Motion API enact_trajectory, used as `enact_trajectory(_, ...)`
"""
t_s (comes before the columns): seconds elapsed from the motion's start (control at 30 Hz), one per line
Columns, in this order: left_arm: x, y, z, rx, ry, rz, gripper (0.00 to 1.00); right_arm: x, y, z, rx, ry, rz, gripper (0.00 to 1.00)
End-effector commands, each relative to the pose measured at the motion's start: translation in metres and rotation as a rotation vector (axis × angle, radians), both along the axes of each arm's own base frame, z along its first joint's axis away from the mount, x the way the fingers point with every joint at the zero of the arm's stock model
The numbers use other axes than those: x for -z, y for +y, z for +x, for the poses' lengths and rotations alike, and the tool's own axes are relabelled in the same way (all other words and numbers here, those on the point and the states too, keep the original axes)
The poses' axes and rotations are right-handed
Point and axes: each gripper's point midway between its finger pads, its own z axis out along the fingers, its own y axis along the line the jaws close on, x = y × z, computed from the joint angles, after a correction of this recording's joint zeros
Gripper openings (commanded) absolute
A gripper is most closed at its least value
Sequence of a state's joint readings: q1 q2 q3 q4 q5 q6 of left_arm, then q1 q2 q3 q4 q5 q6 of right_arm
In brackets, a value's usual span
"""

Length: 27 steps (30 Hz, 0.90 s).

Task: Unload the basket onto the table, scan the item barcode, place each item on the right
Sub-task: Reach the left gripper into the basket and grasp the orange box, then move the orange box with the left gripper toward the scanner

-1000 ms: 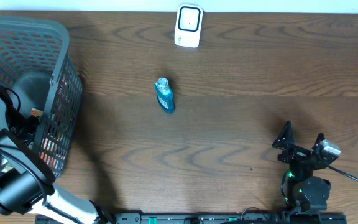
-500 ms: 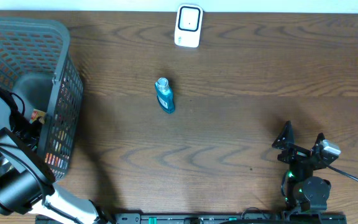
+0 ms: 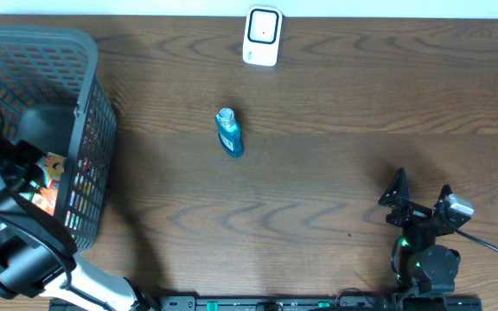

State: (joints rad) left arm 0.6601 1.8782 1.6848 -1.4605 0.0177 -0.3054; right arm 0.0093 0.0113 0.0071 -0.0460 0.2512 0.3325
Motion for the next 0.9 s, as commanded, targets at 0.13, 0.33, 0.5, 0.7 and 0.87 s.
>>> enact_trajectory(0.13,-0.071,0.019,0.024,-0.014,-0.174,0.138,0.07,0.000,-0.001,0.000,0.005,0.000,0.003,0.99)
enact_trajectory(0.33,-0.150,0.016,0.021,-0.076,-0.405,0.305,0.07,0.001,-0.001,0.000,0.005,0.000,0.003,0.99)
enact_trajectory(0.5,-0.222,-0.021,0.030,-0.070,-0.759,0.298,0.07,0.000,-0.001,0.000,0.005,0.000,0.003,0.99)
enact_trajectory(0.7,-0.310,-0.093,0.022,0.037,-1.166,0.230,0.07,0.000,-0.001,0.000,0.005,0.000,0.003,0.99)
enact_trajectory(0.87,-0.337,-0.153,0.011,0.168,-1.286,0.151,0.07,0.000,-0.001,0.000,0.005,0.000,0.003,0.99)
